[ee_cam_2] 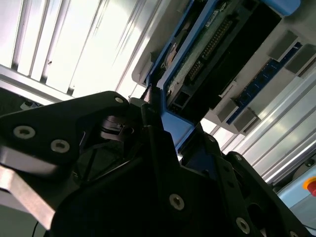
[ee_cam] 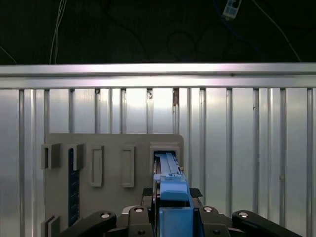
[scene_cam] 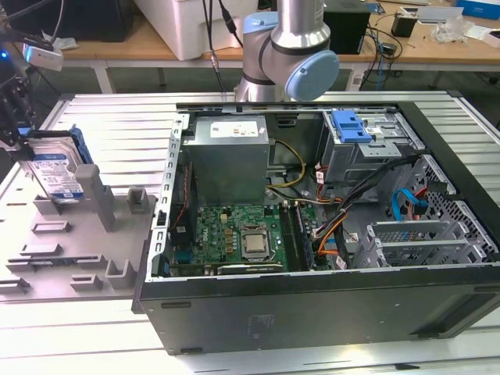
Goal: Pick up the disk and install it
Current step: 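Pick up the disk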
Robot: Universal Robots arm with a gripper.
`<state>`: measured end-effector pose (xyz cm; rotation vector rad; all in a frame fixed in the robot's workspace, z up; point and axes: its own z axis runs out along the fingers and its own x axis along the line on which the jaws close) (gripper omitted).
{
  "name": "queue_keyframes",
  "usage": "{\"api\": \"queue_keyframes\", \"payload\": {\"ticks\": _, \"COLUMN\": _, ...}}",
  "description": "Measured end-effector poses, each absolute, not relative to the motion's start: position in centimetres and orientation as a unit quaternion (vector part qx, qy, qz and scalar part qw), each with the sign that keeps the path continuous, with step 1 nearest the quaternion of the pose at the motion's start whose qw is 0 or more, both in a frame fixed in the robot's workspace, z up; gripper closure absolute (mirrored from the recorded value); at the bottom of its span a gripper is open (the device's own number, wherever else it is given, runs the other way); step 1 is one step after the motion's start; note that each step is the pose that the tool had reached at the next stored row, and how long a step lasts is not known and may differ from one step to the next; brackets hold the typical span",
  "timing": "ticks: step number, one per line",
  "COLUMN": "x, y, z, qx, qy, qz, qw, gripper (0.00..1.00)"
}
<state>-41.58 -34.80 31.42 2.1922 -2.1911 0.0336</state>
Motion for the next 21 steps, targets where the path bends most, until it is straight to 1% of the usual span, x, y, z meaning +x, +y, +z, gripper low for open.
{"api": "queue_keyframes", "payload": {"ticks": 21, "x": -41.6, "y": -34.8, "z": 34.3, "qx": 0.707, "qy": -0.707, "qz": 0.011, "qw": 0.021, "gripper": 0.63}}
